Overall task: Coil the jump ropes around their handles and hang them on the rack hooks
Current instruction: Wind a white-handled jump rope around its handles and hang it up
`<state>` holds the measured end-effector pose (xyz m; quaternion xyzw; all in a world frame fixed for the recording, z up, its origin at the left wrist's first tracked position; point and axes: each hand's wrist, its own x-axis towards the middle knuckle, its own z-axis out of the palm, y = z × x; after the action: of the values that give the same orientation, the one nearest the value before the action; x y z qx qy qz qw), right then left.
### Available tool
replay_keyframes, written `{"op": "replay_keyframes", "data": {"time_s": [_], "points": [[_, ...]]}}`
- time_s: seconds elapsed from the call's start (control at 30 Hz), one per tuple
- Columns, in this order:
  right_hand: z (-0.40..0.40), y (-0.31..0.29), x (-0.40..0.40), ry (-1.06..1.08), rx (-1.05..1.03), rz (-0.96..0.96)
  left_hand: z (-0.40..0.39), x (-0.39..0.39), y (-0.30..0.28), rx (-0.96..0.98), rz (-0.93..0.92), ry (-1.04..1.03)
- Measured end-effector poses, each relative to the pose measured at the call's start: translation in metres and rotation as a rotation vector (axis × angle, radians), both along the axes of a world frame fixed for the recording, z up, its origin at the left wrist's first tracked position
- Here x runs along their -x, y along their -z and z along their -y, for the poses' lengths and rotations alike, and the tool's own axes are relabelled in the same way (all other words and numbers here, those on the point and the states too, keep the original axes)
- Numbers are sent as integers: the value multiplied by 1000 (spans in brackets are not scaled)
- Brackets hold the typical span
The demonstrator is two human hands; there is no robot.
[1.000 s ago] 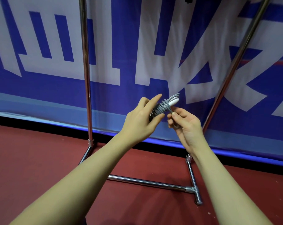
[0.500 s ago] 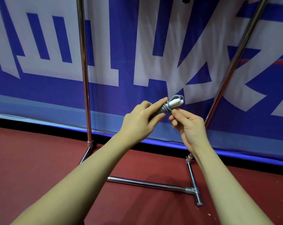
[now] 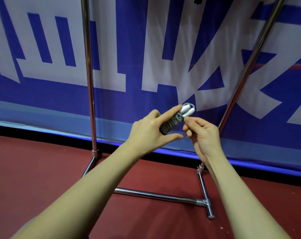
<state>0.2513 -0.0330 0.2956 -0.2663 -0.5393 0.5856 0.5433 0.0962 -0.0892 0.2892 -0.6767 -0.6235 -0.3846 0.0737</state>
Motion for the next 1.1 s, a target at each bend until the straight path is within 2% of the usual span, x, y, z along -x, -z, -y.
{"op": "replay_keyframes", "data": {"time_s": [0.1, 0.23, 0.33, 0.4, 0.57, 0.73, 0.87, 0.97, 1.03, 1.1], "points": [[-2, 1, 2, -9, -18, 26, -4, -3, 0, -160, -180, -118], [0, 2, 7, -68, -69, 67, -11, 3, -1, -329, -285, -163], [5, -4, 10, -70, -41, 27, -4, 4, -2, -374, -370, -126], [6, -6, 10, -32, -7, 23, -1, 3, -1, -356, -356, -104], [6, -6, 11, 66, 25, 78, -4, 2, 8, -265, -135, -49], [7, -10, 9, 41, -22, 78, -5, -3, 5, -174, 103, -61], [1, -7, 7, 162, -58, 83, -4, -8, 5, -118, 382, 160], [2, -8, 6, 141, -48, -33, 1, -16, 1, -51, 608, 324], [4, -10, 5, 115, -33, -114, 3, -18, -2, 13, 677, 386], [6, -11, 4, 127, -47, -130, 2, -17, -1, 39, 666, 398]]}}
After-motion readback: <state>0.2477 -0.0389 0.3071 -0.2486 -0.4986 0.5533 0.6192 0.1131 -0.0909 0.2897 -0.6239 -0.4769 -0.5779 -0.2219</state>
